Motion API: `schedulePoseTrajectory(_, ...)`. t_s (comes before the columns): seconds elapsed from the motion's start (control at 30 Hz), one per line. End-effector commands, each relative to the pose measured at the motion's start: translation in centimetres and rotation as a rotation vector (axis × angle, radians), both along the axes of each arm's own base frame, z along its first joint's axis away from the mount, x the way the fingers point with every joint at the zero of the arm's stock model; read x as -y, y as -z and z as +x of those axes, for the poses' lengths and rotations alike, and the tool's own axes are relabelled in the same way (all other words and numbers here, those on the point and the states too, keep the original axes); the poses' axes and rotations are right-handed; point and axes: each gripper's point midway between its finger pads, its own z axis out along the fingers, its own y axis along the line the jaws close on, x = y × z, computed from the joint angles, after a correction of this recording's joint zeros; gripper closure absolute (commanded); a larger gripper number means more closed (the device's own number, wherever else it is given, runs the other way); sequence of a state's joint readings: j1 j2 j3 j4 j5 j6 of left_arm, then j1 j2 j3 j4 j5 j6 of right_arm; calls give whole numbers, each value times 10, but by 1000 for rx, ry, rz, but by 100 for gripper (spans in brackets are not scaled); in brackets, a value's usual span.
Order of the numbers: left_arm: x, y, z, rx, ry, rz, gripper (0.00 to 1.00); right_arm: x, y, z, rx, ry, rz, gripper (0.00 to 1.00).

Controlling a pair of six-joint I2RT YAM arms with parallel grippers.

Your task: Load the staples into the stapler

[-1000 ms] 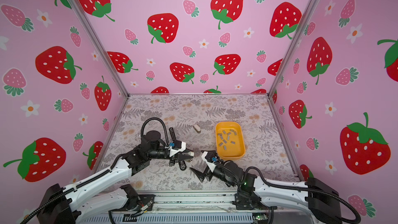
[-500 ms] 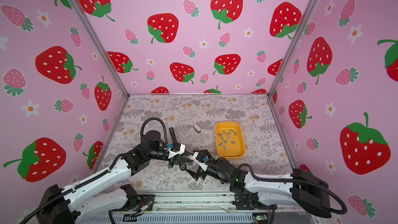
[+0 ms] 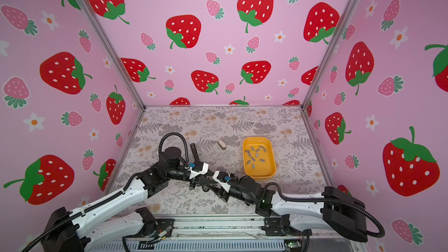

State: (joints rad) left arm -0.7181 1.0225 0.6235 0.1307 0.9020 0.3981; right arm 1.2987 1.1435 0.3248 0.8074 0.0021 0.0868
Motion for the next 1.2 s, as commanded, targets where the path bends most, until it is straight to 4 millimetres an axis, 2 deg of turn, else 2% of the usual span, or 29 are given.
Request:
schedulePoseTrajectory(0.0,3,-16,-4,50,39,-40,100,-4,-17,-3,4,-18,56,59)
schedulePoseTrajectory(0.1,4,-13,0,45,17,-36,100,-3,-17,0,-16,5,65,65)
schedulePoseTrajectory(0.13,4,-14,3,42,-3,-37,96,-2,-17,3,-25,25,65,66)
schedulePoseTrajectory(0.27,2,-15,32,33,-188,-49,55,-1,-5,20,-74,128,15,74)
schedulePoseTrajectory(0.33,-5,-13,47,25,-303,-37,47,0,1,25,-91,157,-7,77)
schedulePoseTrajectory(0.4,-19,-14,69,-9,-477,-11,40,2,6,27,-105,174,-15,78)
schedulePoseTrajectory(0.43,-27,-13,76,-12,-545,-1,34,4,7,28,-111,186,-15,78)
schedulePoseTrajectory(0.47,-34,-13,78,1,-580,3,1,7,9,30,-116,204,-15,78)
schedulePoseTrajectory(0.53,-44,-14,79,26,-618,-1,1,11,14,36,-125,243,-24,78)
schedulePoseTrajectory(0.6,-63,-12,93,27,-752,-9,1,15,20,41,-133,281,-39,78)
schedulePoseTrajectory(0.67,-95,-7,113,28,-969,-42,1,19,28,49,-145,337,-61,78)
schedulePoseTrajectory(0.77,-137,11,130,14,-1194,-107,1,23,38,59,-168,398,-91,78)
schedulePoseTrajectory(0.93,-170,55,136,0,-1327,-71,1,16,54,78,-220,475,-166,78)
schedulePoseTrajectory(1.07,-202,71,141,-76,-1504,-180,1,6,72,91,-267,521,-237,79)
schedulePoseTrajectory(1.17,-208,84,143,-147,-1500,-189,1,-3,84,98,-307,548,-292,81)
